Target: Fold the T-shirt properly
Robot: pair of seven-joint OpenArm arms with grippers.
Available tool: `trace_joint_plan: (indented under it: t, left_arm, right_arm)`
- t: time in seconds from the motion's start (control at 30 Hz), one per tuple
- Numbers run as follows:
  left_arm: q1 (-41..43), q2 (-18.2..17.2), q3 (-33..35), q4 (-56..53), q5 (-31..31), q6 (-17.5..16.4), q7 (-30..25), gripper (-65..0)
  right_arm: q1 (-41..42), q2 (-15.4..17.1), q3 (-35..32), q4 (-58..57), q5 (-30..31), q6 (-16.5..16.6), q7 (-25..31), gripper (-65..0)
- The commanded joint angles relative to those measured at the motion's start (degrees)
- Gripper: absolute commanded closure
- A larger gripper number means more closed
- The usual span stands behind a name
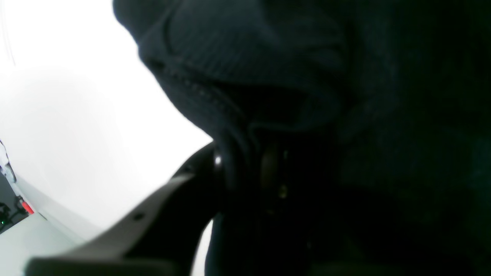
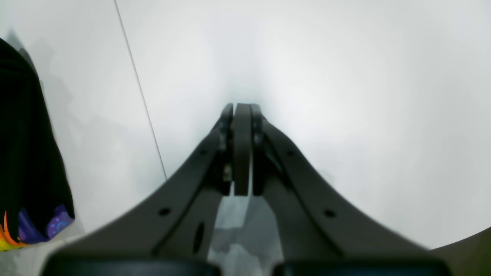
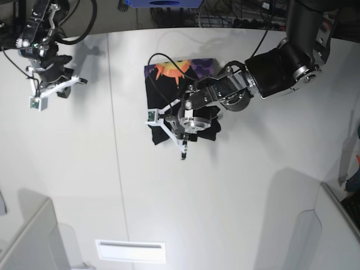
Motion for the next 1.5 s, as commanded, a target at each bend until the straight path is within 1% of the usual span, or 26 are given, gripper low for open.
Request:
trace_joint_plan:
  t: [0.0,0.07,0.13,0.17,0.27,0.33,0.4,0.43,0.53,0.63,0.7,0.73,0.77,0.8,0.87,0.9,0.97,1.07,1.1,1.17,1.2,1.27,1.3,1.33,1.37,1.47]
  left_arm:
    - [0.22,0.55,0.45,-0.17,-3.98,-1.63,-0.97,-18.3]
    - [-0.66,0.73,0.98,-0.17,-3.98,-1.63,-0.97,-34.9]
    - [-0.83,1.34,0.36,-0.17,-3.98,-1.63,-0.97,-47.7]
    - [-1.54,1.34,0.36,-0.17,-3.98,-1.63,-0.97,-52.7]
    - [-3.65,1.43,0.36,-0.09,-3.98,-1.63,-0.97,-63.5]
    - [-4.79,1.43,0.28,1.50,-3.98,-1.63,-0.97,-65.0]
    - [-5.58,1.08,-1.04,4.22,-3.98,-1.63,-0.97,-62.4]
    - [-5.58,0.99,-3.15,5.98,-3.98,-1.63,-0.97,-60.1]
    - [-4.26,-0.77,-13.18,12.31,-3.98,-1.63,-0.88,-50.0]
    - [-1.36,-2.70,-23.46,19.43,-4.33,-1.63,-0.88,-35.4]
    - [1.89,-3.32,-31.11,23.83,-4.59,-1.63,-0.88,-20.9]
    - [4.44,-3.32,-35.94,25.94,-4.59,-1.63,-0.97,-11.5]
    - [7.08,-3.23,-40.52,28.31,-4.59,-1.63,-1.15,-1.3]
    - [10.42,-3.14,-45.35,31.04,-4.59,-1.63,-1.15,0.0]
    - [18.59,-3.14,-54.05,34.46,-4.59,-1.63,-2.38,0.0]
    - [22.46,-3.23,-57.75,34.55,-4.50,-1.63,-4.40,0.0]
    - [32.22,-3.49,-65.31,34.38,-4.59,-1.63,-12.40,0.0]
    - [48.13,-3.49,-72.96,33.50,-4.15,-1.63,-30.77,0.0]
    - [53.58,-3.49,-74.80,32.88,-3.89,-1.63,-39.13,0.0]
    - [63.34,-3.58,-77.88,31.30,-3.89,-1.63,-53.54,0.0]
    - [67.30,-3.49,-79.37,30.51,-3.89,-1.63,-59.26,0.0]
    - [74.42,-3.23,-81.83,28.66,-3.89,-1.63,-68.84,0.0]
    - [78.20,-3.14,-82.80,27.52,-3.89,-1.54,-72.71,0.0]
    - [81.45,-3.14,-83.50,26.55,-3.89,-1.54,-75.08,0.0]
    - [84.88,-3.14,-84.03,25.32,-3.89,-1.46,-77.02,0.0]
    - [91.74,-3.14,-84.03,21.28,-3.89,-1.37,-79.83,0.0]
  right_arm:
    - [0.28,0.50,-0.11,0.81,0.50,0.20,1.32,0.0]
    - [0.28,0.50,-0.11,0.81,0.50,0.20,1.32,0.0]
    - [0.28,0.50,-0.11,0.81,0.50,0.20,1.32,0.0]
    - [0.28,0.50,-0.11,0.81,0.50,0.20,1.32,0.0]
    - [0.02,0.50,-0.11,0.81,0.50,0.20,1.32,0.0]
    - [-0.07,0.50,-0.11,0.81,0.50,0.20,1.32,0.0]
    - [-0.07,0.50,-0.11,0.81,0.50,0.20,1.32,0.0]
    - [-0.16,0.50,-0.11,0.81,0.50,0.20,1.32,0.0]
    - [-0.25,0.59,-0.11,0.81,0.50,0.20,1.32,0.0]
    - [-1.04,0.85,-0.11,0.90,0.50,0.20,1.32,0.0]
    - [-1.57,0.85,0.07,0.90,0.50,0.29,1.32,0.0]
    - [-2.27,0.85,0.15,1.16,0.50,0.73,1.67,0.0]
    - [-3.24,0.85,0.24,1.34,0.50,2.13,2.90,0.0]
    - [-5.00,0.85,0.42,1.43,0.32,4.24,5.19,0.0]
    - [-9.13,0.68,2.53,1.43,0.14,8.99,11.43,0.0]
    - [-11.24,0.59,3.85,1.43,0.06,10.92,14.77,0.0]
    - [-16.25,0.68,5.96,1.25,0.06,15.41,22.42,0.0]
    - [-21.96,0.76,9.74,1.16,0.06,21.03,32.09,0.0]
    - [-23.46,0.94,11.06,1.16,-0.03,23.14,34.11,0.0]
    - [-25.65,1.03,13.17,1.43,-0.91,26.92,34.64,0.0]
    - [-26.45,1.03,13.87,1.96,-2.67,28.42,34.29,0.0]
    - [-28.20,1.03,14.92,2.40,-8.12,31.32,33.32,0.0]
    - [-29.35,1.03,15.01,2.31,-12.52,32.99,32.53,0.0]
    - [-30.40,0.76,14.92,2.31,-16.03,34.00,31.48,0.0]
    - [-31.63,0.41,14.92,2.31,-19.90,34.00,30.33,0.0]
    - [-34.89,-0.91,12.90,2.13,-25.26,34.00,25.67,0.0]
